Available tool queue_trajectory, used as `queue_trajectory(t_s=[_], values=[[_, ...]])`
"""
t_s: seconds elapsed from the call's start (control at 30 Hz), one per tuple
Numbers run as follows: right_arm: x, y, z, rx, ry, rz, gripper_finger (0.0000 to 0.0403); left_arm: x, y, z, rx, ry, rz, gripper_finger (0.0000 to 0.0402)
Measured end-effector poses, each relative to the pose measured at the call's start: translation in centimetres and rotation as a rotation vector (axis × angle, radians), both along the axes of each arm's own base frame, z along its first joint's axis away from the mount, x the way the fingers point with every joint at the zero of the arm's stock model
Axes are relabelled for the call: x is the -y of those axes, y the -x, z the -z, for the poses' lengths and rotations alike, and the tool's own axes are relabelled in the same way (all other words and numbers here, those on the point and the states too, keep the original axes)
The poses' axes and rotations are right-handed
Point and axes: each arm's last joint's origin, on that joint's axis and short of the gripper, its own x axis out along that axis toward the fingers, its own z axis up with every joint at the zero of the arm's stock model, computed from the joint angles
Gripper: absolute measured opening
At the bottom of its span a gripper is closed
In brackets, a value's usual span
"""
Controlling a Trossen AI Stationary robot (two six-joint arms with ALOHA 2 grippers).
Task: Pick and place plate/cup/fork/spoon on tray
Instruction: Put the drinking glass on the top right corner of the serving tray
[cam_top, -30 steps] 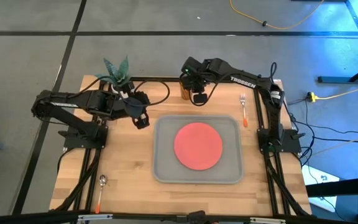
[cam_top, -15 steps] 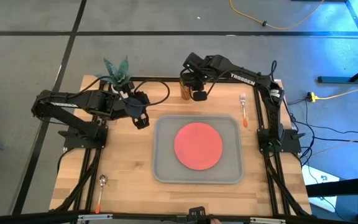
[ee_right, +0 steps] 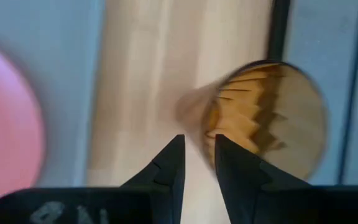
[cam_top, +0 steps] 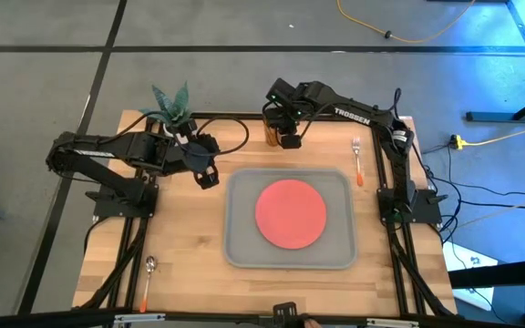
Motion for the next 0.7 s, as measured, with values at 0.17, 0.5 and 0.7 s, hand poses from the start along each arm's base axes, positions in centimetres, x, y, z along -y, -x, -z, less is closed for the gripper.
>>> queue_trajectory(t_s=[0.17,0.5,0.7], values=[[0.04,0.01,0.04,-0.007,0.011,0.007,0.0088,0.00,0.00,0.00,0.000,0.000,0.000,0.0047],[-0.12,-0.02,0.06,0.012,-0.040,0.008,0.0088,0.00,0.03,0.03,-0.005,0.000,0.000,0.0047],[-0.11,-0.01,0.06,0.012,-0.041,0.008,0.0088,-0.01,0.14,0.12,-0.020,-0.002,0.000,0.0047]])
